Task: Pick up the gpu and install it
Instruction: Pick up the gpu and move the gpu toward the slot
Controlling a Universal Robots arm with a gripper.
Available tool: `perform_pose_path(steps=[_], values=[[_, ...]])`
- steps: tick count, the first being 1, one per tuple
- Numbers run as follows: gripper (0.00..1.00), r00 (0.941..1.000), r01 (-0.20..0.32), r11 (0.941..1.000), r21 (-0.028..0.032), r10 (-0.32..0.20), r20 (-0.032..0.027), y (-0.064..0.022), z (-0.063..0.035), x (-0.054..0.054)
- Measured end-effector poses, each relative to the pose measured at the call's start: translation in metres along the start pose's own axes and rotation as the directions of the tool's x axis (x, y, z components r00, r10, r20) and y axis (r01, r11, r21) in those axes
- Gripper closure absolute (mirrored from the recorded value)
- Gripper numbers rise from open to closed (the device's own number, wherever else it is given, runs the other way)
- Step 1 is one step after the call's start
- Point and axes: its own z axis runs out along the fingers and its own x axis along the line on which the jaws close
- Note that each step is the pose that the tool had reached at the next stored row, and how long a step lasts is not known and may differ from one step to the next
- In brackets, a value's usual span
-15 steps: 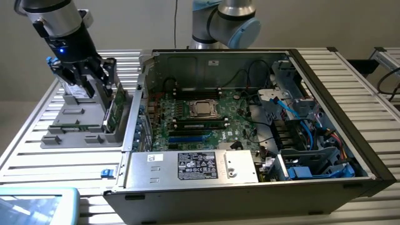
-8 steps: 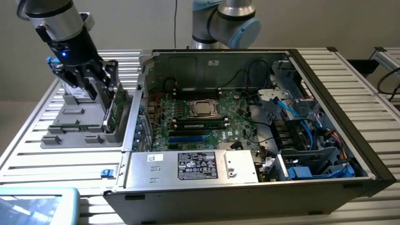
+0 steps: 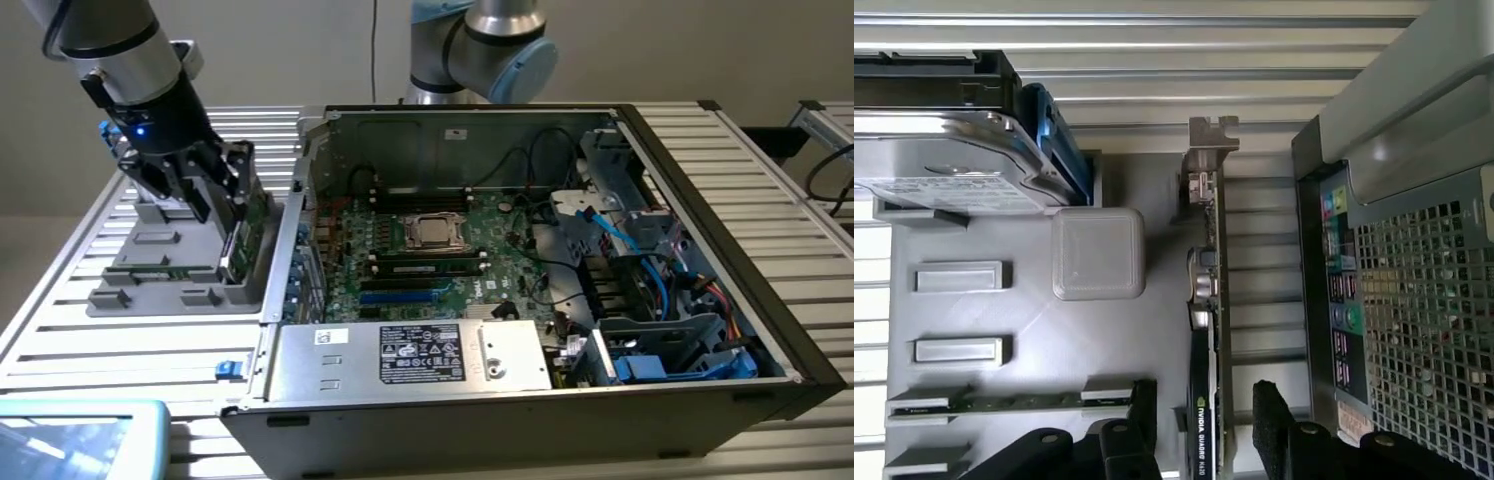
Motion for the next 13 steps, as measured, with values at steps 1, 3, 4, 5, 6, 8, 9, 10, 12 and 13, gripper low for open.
perform_pose_path(steps=[1,3,4,5,6,8,9,10,12,13], values=[[0.48,1.0000,0.000,1.0000,-0.0015,0.000,0.0009,-0.0004,0.0012,0.000],[0.48,1.0000,0.000,1.0000,-0.0044,0.000,0.0031,-0.0008,0.0035,0.000],[0.48,1.0000,0.000,1.0000,-0.0054,0.000,0.0041,-0.0010,0.0048,0.000],[0.48,1.0000,0.000,1.0000,-0.0059,0.000,0.0047,-0.0011,0.0062,0.000],[0.48,1.0000,0.000,1.0000,-0.0060,0.000,0.0053,-0.0012,0.0077,0.000],[0.48,1.0000,0.000,1.0000,-0.0061,0.000,0.0063,-0.0015,0.0108,-0.001],[0.48,1.0000,0.000,1.0000,-0.0062,0.000,0.0068,-0.0016,0.0124,-0.001],[0.48,1.0000,0.000,1.0000,-0.0064,0.000,0.0070,-0.0017,0.0138,-0.001],[0.48,1.0000,0.000,1.0000,-0.0078,0.000,0.0070,-0.0018,0.0167,-0.002],[0.48,1.0000,0.000,1.0000,-0.0087,0.000,0.0074,-0.0018,0.0178,-0.001]])
